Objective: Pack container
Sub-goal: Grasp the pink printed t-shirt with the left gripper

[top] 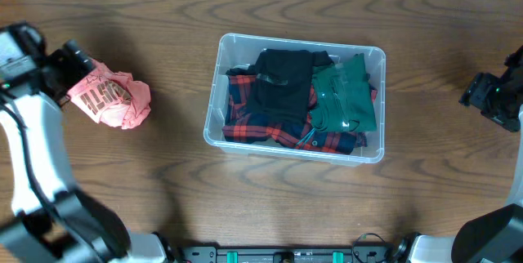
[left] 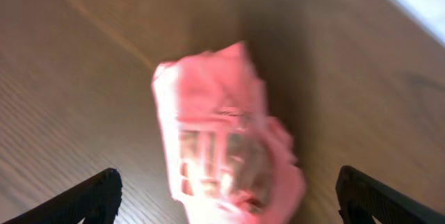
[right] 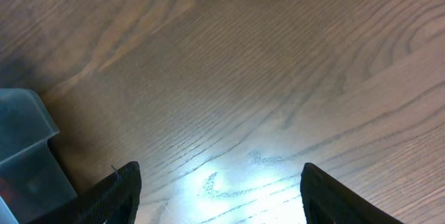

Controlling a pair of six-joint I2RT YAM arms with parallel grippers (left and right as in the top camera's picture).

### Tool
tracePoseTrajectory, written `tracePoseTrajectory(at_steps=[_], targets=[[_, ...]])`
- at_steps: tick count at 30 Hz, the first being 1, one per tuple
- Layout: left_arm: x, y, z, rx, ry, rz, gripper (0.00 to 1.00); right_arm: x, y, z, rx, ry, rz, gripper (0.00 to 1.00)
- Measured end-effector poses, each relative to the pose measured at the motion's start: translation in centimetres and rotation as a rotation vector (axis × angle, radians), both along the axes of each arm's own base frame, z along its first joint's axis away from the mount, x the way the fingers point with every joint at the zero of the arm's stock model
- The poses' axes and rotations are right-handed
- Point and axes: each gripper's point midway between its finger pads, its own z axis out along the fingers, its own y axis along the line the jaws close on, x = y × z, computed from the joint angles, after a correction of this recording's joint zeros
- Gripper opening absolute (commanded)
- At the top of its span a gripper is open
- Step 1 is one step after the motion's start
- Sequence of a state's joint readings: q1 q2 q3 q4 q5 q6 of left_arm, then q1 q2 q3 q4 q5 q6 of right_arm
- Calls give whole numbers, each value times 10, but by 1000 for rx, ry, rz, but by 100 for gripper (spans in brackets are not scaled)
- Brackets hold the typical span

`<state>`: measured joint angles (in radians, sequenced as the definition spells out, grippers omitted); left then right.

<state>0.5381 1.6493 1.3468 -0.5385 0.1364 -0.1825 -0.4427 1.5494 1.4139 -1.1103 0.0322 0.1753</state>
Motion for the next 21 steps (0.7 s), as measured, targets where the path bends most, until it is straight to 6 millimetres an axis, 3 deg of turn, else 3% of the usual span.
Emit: tracePoseTrajectory(at_steps=[4, 8, 12, 15, 16, 19, 21], targets=[[-4, 19, -62, -123, 86, 31, 98, 0, 0, 0, 0, 0, 0, 71], [1, 14, -115, -240, 132, 7, 98, 0, 0, 0, 0, 1, 0, 71], [8, 1, -147, -325, 145, -29, 98, -1, 1, -1, 3, 6, 0, 71], [13, -3, -148, -346, 126, -47, 98, -2, 1, -1, 5, 11, 0, 71], [13, -4, -149, -352, 126, -51, 87, -3, 1, -1, 6, 12, 0, 71], [12, -7, -151, -371, 130, -54, 33, -3, 2, -2, 7, 15, 0, 71], [11, -12, -154, -393, 137, -61, 12, -4, 2, -2, 7, 15, 0, 72]])
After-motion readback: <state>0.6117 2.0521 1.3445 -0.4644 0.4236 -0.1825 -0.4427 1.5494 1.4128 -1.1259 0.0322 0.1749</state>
